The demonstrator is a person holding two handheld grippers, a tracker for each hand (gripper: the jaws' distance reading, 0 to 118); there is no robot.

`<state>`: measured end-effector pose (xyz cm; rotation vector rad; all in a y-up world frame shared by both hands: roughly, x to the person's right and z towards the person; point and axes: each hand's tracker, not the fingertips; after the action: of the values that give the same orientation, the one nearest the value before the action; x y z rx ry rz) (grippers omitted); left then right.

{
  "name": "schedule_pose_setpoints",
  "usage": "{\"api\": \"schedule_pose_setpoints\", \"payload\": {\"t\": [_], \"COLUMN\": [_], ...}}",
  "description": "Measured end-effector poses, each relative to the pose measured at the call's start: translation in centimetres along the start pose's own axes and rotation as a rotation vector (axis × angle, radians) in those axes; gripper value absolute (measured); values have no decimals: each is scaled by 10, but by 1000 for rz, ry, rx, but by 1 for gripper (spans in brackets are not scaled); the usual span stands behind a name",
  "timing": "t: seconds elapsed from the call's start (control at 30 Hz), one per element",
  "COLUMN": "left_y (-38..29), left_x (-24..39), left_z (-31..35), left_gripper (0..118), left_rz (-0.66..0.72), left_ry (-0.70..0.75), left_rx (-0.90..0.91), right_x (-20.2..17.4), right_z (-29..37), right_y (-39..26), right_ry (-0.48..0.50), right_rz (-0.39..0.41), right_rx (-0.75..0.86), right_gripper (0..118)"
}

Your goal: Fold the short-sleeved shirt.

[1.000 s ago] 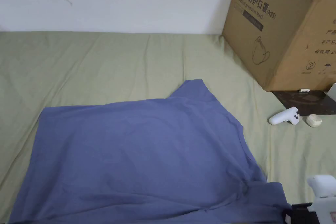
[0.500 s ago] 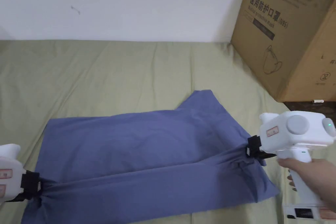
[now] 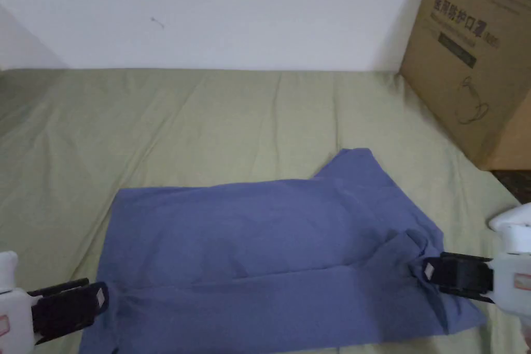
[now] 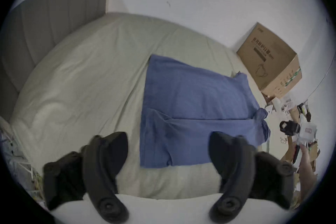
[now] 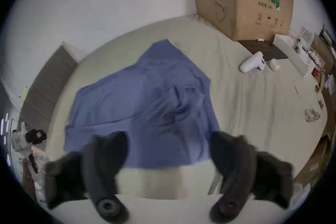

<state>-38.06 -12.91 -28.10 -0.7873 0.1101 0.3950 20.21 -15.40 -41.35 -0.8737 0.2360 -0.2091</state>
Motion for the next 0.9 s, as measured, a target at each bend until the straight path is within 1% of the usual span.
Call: {"api": "schedule_pose_setpoints", "payload": {"t": [0.03, 0.07, 0.1, 0.13, 0.2, 0.27, 0.3, 0.33, 0.37, 0.4, 0.43, 0.47, 0.5, 0.53, 0.57, 0.6, 0.63, 0.67, 0.7, 0.73, 0.77, 0.8, 0.83, 0.9], "left_y": [-4, -8, -10, -14, -17, -20, -21, -20, -21, -22, -22, -24, -25, -26, -30, -32, -36, -38, -38, -38, -36, -35, -33, -30], "left_x": [-1, -3, -5, -6, -10, -9, -9, -11, -12, -16, -20, -22, -26, -27, -27, -29, -26, -19, -8, -14, -14, -12, -10, -4], "left_z": [9, 12, 14, 16, 13, 5, -2, -16, -27, -40, -55, -71, -84, -94, -104, -112, -116, -114, -107, -106, -99, -94, -91, -75], "left_gripper": [75, 46, 12, 1, 0, 1, 1, 3, 19, 56, 96, 101, 98, 99, 98, 92, 74, 61, 38, 4, 4, 4, 4, 4], "left_rz": [7, 13, 21, 28, 37, 22, 12, 7, 5, 19, 48, 74, 89, 91, 86, 46, 29, 4, -57, -74, -45, -1, 26, 1], "left_ry": [10, 14, 22, 44, 33, 46, 70, 67, 61, 71, 73, 67, 52, 68, 116, 153, 179, 204, 257, 214, 116, 51, 30, 53], "left_rx": [12, 5, -6, -9, -33, -58, -86, -123, -155, -168, -204, -249, -267, -273, -299, -318, -343, -349, -318, -281, -251, -242, -234, -222], "right_x": [0, -1, -6, -5, 0, 1, 3, 7, 6, 8, 9, 9, 6, 5, 3, 2, 1, 2, 3, 5, 6, 11, 18, 30], "right_z": [11, 18, 24, 28, 29, 29, 29, 28, 27, 27, 26, 26, 26, 26, 28, 29, 30, 31, 32, 33, 33, 32, 31, 23], "right_y": [-7, -15, -23, -29, -35, -40, -41, -42, -42, -43, -44, -44, -44, -45, -46, -46, -46, -46, -45, -45, -44, -41, -38, -28], "right_ry": [13, 3, -19, -31, 25, 17, 16, 36, 58, 76, 81, 83, 84, 83, 78, 74, 77, 80, 79, 71, 56, 47, 46, 54], "right_rz": [-12, -13, -16, -29, -66, -94, -118, -154, -184, -211, -222, -224, -219, -212, -198, -185, -182, -178, -178, -177, -177, -182, -194, -242], "right_rx": [40, 64, 62, 76, 45, 58, 61, 56, 47, 41, 38, 36, 32, 27, 23, 20, 18, 17, 18, 21, 27, 33, 34, 32], "right_gripper": [67, 33, 1, 0, 0, 0, 0, 0, 0, 0, 0, 0, 0, 0, 0, 0, 0, 0, 0, 0, 0, 0, 0, 0]}}
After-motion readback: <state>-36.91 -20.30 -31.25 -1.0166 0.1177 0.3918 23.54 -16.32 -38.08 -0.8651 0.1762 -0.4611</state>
